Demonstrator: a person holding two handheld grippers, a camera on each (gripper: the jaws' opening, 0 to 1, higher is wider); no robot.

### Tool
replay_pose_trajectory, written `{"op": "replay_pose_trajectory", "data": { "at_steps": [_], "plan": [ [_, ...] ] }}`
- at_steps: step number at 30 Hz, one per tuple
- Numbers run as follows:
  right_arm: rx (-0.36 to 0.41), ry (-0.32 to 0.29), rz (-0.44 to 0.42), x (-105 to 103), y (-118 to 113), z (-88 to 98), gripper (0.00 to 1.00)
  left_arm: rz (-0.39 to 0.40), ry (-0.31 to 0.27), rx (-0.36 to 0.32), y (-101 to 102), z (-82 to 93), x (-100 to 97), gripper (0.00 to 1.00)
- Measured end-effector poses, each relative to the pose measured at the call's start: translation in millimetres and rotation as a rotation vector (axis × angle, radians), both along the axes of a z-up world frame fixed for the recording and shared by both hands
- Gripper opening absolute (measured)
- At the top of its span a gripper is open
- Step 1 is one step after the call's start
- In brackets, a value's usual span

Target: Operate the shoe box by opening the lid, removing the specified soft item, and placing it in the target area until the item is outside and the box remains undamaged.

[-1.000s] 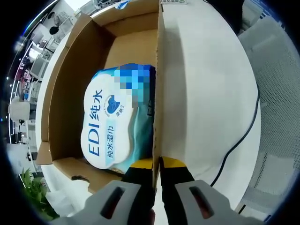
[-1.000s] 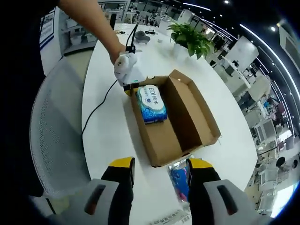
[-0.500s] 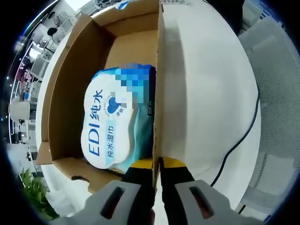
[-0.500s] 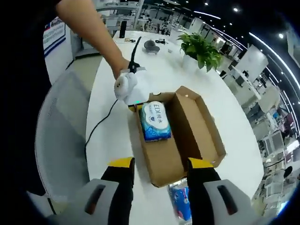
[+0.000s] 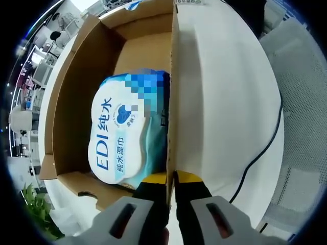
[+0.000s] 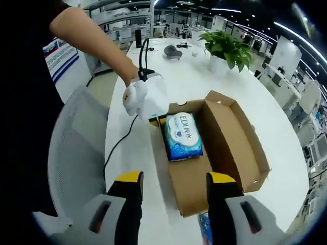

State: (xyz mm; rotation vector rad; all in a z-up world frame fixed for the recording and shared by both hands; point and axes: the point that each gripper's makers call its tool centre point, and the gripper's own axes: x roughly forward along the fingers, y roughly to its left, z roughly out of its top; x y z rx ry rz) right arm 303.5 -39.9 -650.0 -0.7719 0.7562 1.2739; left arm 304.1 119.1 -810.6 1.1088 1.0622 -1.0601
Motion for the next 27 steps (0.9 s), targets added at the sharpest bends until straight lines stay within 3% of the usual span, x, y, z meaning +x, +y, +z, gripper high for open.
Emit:
{"op": "replay_pose_trajectory", "data": {
  "at_steps": [6, 15, 20, 27],
  "plan": [
    [-0.032, -0.006, 0.051, 13.0, 4.6, -0.8, 0.48, 0.0, 0.0, -0.001, -0.2, 0.5, 0.1, 0.02],
    [-0.03, 0.005, 0.014, 37.0, 9.8, -11.2, 0.48, 0.0, -0.001, -0.003, -0.3, -0.2, -0.1, 0.02],
    [-0.077, 0.025, 0.088, 38.5, 14.5, -14.0, 0.49, -0.004, -0.003, -0.004, -0.4, -0.1, -0.4, 0.02],
    [-0.053, 0.006, 0.032, 53.5, 25.4, -26.4, 0.48, -0.006, -0.001, -0.004, -0.6, 0.3, -0.8, 0.02]
  ]
}}
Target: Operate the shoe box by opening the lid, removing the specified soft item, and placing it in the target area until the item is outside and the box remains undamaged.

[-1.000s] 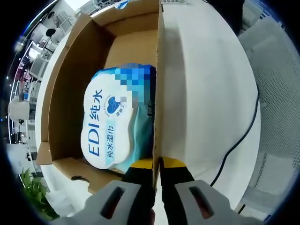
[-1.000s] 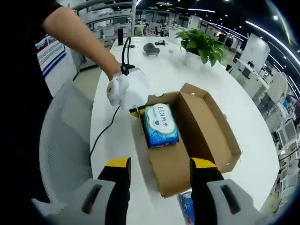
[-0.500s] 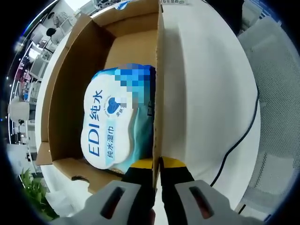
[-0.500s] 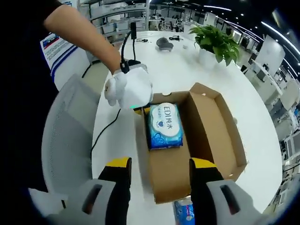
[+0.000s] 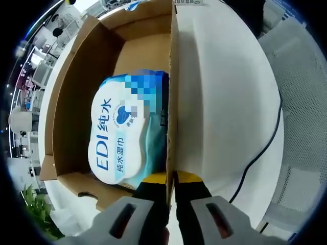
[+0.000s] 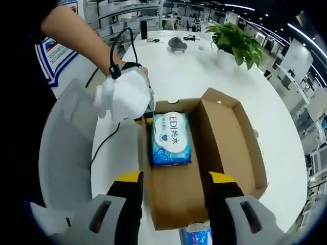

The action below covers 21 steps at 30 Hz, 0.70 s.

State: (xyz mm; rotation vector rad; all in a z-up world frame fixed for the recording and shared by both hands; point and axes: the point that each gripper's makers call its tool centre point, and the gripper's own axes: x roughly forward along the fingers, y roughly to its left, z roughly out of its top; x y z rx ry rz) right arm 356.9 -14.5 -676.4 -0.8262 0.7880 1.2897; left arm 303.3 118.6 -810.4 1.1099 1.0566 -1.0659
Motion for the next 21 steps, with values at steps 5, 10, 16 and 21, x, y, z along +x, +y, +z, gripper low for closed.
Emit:
{"op": "replay_pose_trajectory", "data": {
  "at_steps": [5, 10, 16, 21],
  "plan": [
    [-0.003, -0.012, 0.004, 5.4, 3.3, -7.0, 0.48, 0.002, 0.001, 0.0, -0.2, -0.2, -0.3, 0.02],
    [-0.009, 0.0, 0.008, 12.0, 5.1, -14.9, 0.48, 0.006, 0.001, 0.002, -0.4, -0.4, -0.7, 0.02],
    [0.055, 0.033, -0.072, 20.1, 15.9, -29.0, 0.48, 0.005, 0.007, 0.002, -0.9, -0.4, -1.2, 0.02],
    [0.051, 0.054, -0.078, 19.7, 18.8, -39.1, 0.48, 0.005, 0.004, 0.002, -1.2, -0.5, -1.1, 0.02]
  ]
}}
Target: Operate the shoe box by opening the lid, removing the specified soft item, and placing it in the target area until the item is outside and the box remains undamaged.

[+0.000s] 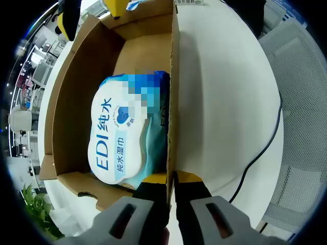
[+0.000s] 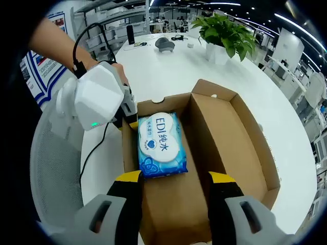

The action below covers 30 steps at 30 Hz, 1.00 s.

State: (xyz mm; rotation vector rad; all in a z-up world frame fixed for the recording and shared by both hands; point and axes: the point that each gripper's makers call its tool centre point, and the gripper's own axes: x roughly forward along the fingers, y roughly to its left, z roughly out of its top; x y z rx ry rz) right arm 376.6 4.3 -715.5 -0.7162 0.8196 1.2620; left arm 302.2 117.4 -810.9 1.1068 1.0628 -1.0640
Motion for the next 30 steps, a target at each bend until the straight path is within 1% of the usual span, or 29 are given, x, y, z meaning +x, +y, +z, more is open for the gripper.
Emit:
{"op": "replay_pose_trajectory", "data": {
  "at_steps": [6, 10, 13, 15, 17, 18, 22, 24, 26, 30],
  "plan": [
    [0.009, 0.007, 0.013, -0.2, 6.1, -1.0, 0.5, -0.004, 0.002, 0.0, -0.1, 0.7, -0.2, 0.02],
    [0.005, 0.025, 0.012, -2.2, 11.5, -13.9, 0.52, -0.005, 0.001, -0.001, -0.1, 0.3, 0.4, 0.02],
    [0.002, 0.018, 0.004, 0.8, 12.6, -24.3, 0.54, -0.003, -0.002, -0.002, 0.0, 0.4, 0.4, 0.02],
    [0.034, 0.07, -0.037, -2.0, 17.8, -31.6, 0.56, -0.002, 0.0, -0.002, 0.1, 0.1, 0.3, 0.02],
    [0.033, 0.08, -0.035, -3.3, 19.3, -35.0, 0.58, -0.002, 0.002, 0.0, 0.3, 0.3, -0.1, 0.02],
    [0.026, 0.096, -0.03, -6.7, 21.7, -40.1, 0.58, 0.0, 0.002, -0.001, 0.3, 0.3, 0.0, 0.02],
    [0.011, 0.108, -0.021, -6.6, 26.8, -50.4, 0.57, 0.002, 0.003, -0.001, 0.7, 0.7, 0.0, 0.02],
    [0.01, 0.136, -0.029, -9.5, 29.9, -55.2, 0.57, 0.003, 0.005, 0.0, 0.9, 0.4, 0.3, 0.02],
    [0.008, 0.143, -0.024, -11.1, 32.7, -59.7, 0.57, 0.004, 0.003, 0.0, 1.2, 0.4, 0.5, 0.02],
    [0.015, 0.165, -0.005, -16.9, 39.9, -65.0, 0.59, 0.006, 0.004, 0.001, 1.9, 0.3, 0.8, 0.02]
  ]
}}
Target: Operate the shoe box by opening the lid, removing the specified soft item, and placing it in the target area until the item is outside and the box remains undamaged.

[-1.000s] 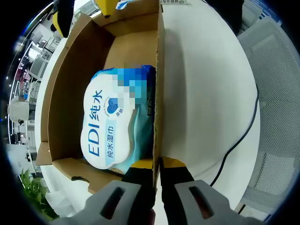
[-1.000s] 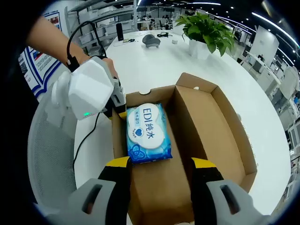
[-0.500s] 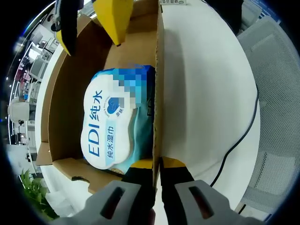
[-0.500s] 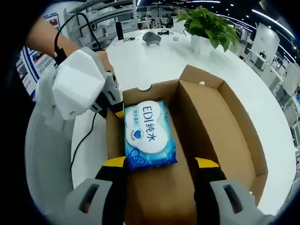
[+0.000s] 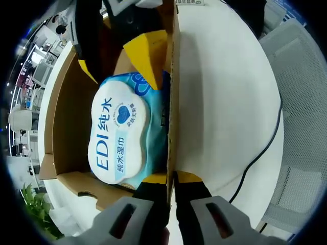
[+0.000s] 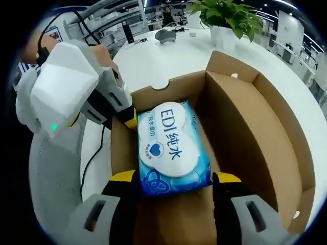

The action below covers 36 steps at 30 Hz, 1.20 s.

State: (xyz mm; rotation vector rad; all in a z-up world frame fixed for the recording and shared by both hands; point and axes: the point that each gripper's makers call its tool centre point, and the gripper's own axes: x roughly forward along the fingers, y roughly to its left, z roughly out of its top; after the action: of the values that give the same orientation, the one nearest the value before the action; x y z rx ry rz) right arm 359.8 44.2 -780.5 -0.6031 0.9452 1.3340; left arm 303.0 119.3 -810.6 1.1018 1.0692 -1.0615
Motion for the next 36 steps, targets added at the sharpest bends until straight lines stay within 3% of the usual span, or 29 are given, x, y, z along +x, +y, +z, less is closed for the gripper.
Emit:
{"op": "replay_pose_trajectory", "data": {
  "at_steps": [7, 21, 36],
  "plan": [
    [-0.035, -0.016, 0.014, 1.6, 5.0, -14.1, 0.6, -0.004, 0.004, 0.001, 0.6, 0.1, -0.2, 0.02],
    [-0.003, -0.043, 0.023, 4.3, 3.2, -15.0, 0.57, -0.002, 0.003, 0.002, 0.7, 0.1, -0.5, 0.02],
    [-0.04, -0.035, 0.044, 16.2, -39.2, -16.1, 0.56, -0.001, 0.002, 0.001, 0.0, -0.1, -1.7, 0.02]
  ]
}}
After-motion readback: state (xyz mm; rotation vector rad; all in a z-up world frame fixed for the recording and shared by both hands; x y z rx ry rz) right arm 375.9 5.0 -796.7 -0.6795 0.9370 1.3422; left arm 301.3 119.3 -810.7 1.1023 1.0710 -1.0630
